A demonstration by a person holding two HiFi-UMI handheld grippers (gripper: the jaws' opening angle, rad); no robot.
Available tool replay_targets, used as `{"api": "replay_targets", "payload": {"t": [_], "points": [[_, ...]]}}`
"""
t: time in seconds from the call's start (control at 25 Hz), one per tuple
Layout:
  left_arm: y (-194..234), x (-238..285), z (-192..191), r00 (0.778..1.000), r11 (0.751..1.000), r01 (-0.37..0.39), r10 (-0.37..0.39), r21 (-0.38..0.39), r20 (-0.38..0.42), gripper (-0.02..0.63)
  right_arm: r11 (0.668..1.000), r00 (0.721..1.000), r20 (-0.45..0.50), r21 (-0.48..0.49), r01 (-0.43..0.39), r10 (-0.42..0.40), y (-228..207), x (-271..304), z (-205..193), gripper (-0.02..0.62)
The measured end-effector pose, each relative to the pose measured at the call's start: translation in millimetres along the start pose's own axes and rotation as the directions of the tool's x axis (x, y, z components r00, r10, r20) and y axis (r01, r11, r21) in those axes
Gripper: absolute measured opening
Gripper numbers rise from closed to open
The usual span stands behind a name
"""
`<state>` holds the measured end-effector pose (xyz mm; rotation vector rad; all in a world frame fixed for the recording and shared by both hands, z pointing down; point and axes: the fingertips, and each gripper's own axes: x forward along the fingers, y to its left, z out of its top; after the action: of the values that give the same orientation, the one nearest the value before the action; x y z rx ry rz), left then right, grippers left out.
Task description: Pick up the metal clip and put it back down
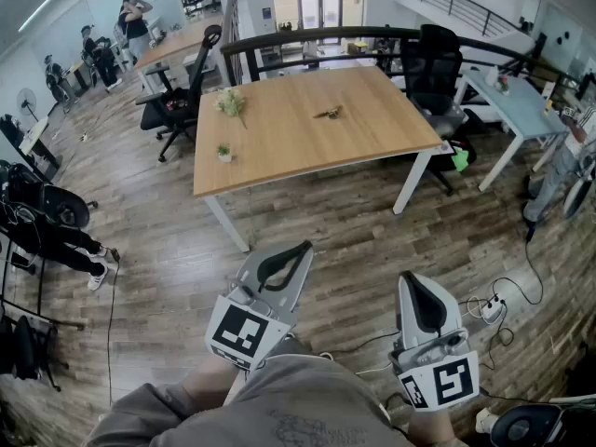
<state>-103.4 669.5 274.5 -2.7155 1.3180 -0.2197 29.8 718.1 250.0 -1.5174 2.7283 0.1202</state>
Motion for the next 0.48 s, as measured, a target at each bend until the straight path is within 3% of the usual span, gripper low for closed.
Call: {"api": "replay_targets", "payload": {"t": [0.2,0.48], "points": [[6.6,-3.7,1.2,1.000,1.000,0.006,-0.006,0.004,-0.006,0.002,1.000,1.000,-0.004,0.008,-0.001,0.001,5.1,6.0,2.2,0.012],[4.5,2.4,-0.4,1.000,0.998,-0.004,0.003,-0.057,-0.027,0.002,1.000,1.000,-0.018,0.006,-0.011,0.011,1.4,8.7,-2.7,0.012]]}}
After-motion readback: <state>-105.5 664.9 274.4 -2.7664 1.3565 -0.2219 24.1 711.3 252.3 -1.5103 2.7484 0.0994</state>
